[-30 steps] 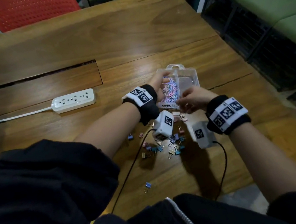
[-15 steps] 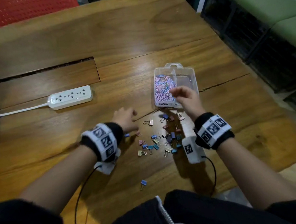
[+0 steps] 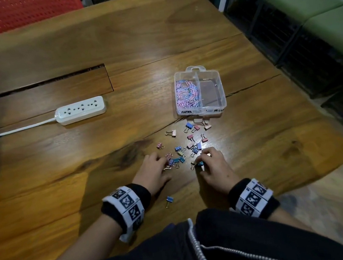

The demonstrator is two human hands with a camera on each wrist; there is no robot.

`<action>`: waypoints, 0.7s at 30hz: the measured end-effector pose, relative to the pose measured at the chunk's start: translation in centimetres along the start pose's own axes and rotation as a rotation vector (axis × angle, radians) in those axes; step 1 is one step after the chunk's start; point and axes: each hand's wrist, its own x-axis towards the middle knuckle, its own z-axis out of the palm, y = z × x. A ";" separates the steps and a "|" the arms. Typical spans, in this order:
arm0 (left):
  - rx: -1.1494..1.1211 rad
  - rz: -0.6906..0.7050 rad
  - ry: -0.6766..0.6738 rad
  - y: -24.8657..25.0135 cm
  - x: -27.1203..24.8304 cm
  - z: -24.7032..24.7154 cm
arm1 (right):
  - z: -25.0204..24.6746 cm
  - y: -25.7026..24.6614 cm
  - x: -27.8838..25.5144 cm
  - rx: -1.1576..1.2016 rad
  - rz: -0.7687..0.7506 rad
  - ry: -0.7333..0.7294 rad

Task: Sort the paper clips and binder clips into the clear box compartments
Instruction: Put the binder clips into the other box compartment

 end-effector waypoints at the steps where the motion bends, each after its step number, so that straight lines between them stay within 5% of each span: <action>1: -0.010 0.005 0.019 0.3 -0.1 0.1 | 0.1 0.0 0.1 -0.013 -0.001 0.006; 6: -0.034 0.050 0.004 0.9 -0.3 0.2 | 0.5 -0.7 0.7 -0.123 0.006 -0.018; 15: 0.104 0.166 -0.255 0.4 -1.6 0.6 | 0.8 -1.1 0.4 -0.184 -0.098 -0.107; 21: 0.065 0.165 -0.221 0.7 -2.1 0.9 | 0.5 -1.3 -0.2 -0.156 -0.064 -0.169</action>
